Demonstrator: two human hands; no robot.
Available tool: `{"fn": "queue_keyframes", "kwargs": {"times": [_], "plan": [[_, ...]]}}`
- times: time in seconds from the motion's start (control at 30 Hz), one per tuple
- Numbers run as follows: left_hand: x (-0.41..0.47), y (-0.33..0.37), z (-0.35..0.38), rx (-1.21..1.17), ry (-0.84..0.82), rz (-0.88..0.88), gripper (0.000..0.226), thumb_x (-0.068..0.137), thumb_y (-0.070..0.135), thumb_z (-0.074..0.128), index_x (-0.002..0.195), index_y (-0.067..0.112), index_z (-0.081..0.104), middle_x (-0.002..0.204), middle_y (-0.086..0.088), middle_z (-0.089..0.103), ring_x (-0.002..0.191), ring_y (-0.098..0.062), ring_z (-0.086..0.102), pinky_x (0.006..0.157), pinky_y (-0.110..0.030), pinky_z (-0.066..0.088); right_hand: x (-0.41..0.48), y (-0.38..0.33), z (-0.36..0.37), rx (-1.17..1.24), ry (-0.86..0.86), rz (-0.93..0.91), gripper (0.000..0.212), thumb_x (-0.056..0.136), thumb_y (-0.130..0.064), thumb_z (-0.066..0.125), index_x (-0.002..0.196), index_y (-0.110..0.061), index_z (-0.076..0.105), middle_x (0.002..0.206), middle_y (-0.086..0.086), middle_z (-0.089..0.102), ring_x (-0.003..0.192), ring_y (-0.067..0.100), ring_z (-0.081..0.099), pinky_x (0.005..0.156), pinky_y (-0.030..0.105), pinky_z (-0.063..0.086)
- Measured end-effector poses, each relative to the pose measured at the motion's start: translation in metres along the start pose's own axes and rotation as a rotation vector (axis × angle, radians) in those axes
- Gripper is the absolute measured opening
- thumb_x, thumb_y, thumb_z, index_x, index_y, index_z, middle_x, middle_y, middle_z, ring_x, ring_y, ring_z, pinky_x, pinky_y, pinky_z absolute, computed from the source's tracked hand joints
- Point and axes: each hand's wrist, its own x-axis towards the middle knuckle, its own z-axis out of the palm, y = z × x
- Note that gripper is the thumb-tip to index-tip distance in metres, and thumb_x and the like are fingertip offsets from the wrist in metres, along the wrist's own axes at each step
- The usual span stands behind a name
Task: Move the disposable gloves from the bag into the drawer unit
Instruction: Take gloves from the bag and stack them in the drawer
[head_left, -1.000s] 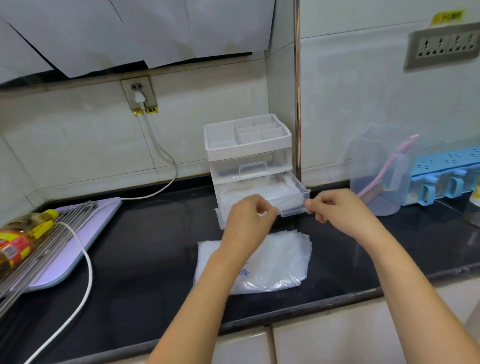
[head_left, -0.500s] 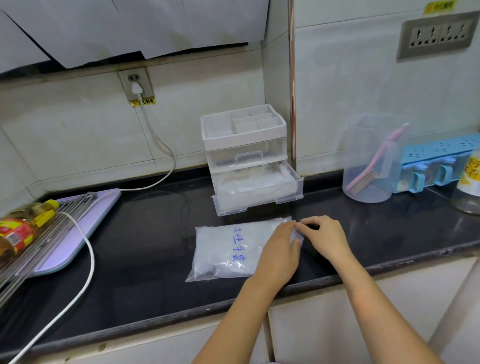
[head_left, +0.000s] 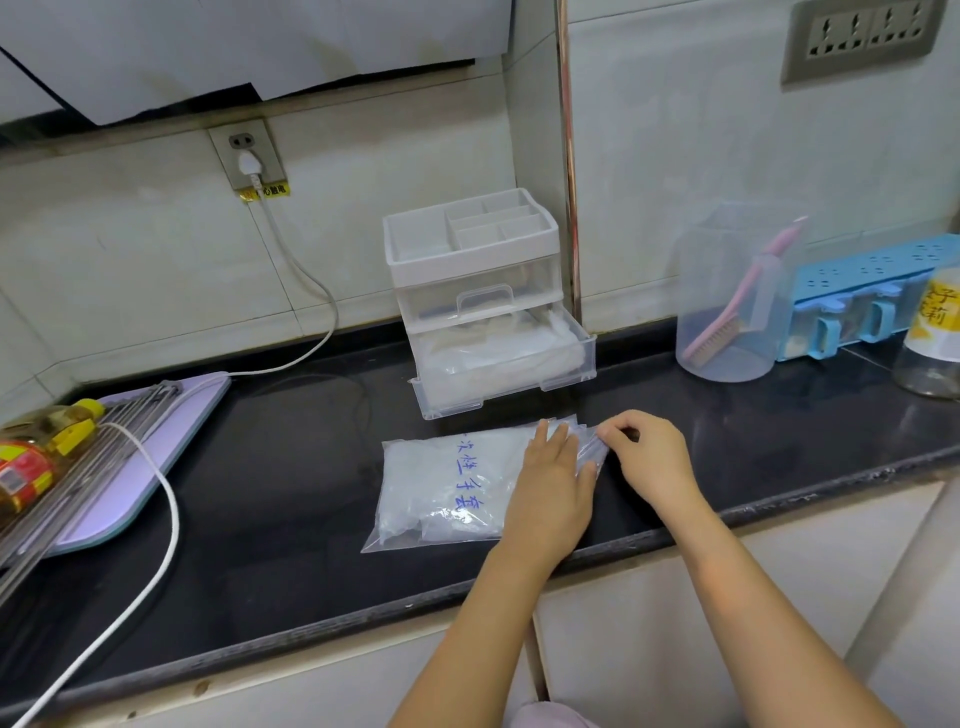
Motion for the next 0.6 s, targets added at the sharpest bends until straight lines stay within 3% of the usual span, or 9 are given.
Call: {"fn": "queue_keyframes", "kwargs": {"times": [0.07,0.17,0.33,0.43,0.6], "plan": [[0.000,0.000,0.000,0.015,0.000,-0.004,0.048,0.103,0.028,0.034,0.145,0.005,0.035,0.157,-0.006,0.022,0.148,-0.017,0.001,0.113,-0.018,0.002,-0.004,0.002,-0.003,0.070,0.050,0.000,0.012,0.094,-0.012,0.056,0.091,-0.015,0.067,0.087,-0.007,0.063,0.080,0.002,0.055,0.068,0.009,0.038],[0.001,-0.001,0.000,0.011,-0.007,-0.018,0.044,0.103,0.027,0.032,0.137,0.002,0.045,0.158,-0.007,0.021,0.148,-0.017,0.000,0.116,-0.023,0.004,-0.012,0.005,-0.010,0.267,0.166,0.054,0.012,0.094,-0.012,0.055,0.094,-0.013,0.066,0.091,-0.002,0.066,0.085,0.008,0.059,0.075,0.019,0.045],[0.000,-0.003,-0.001,0.032,-0.004,-0.004,0.042,0.104,0.023,0.032,0.136,0.002,0.047,0.158,-0.008,0.021,0.148,-0.019,0.000,0.115,-0.020,0.001,-0.019,0.012,-0.033,0.863,0.362,0.286,0.022,0.097,-0.012,0.045,0.111,-0.006,0.061,0.107,0.013,0.065,0.102,0.024,0.063,0.085,0.031,0.052],[-0.001,-0.005,0.001,0.021,-0.013,0.009,0.041,0.103,0.020,0.035,0.137,0.002,0.046,0.157,-0.010,0.023,0.148,-0.021,0.001,0.117,-0.024,0.004,-0.021,0.014,-0.049,0.883,0.375,0.346,0.022,0.099,-0.018,0.045,0.112,-0.010,0.060,0.109,0.012,0.068,0.103,0.025,0.065,0.082,0.034,0.052],[-0.001,-0.003,-0.001,-0.035,-0.012,-0.015,0.039,0.102,0.018,0.037,0.137,0.006,0.049,0.157,-0.005,0.023,0.148,-0.017,0.003,0.110,-0.014,0.004,-0.022,-0.021,-0.080,0.869,0.162,0.026,0.024,0.102,-0.014,0.040,0.087,-0.012,0.059,0.075,-0.001,0.070,0.079,0.013,0.068,0.085,0.033,0.049]]}}
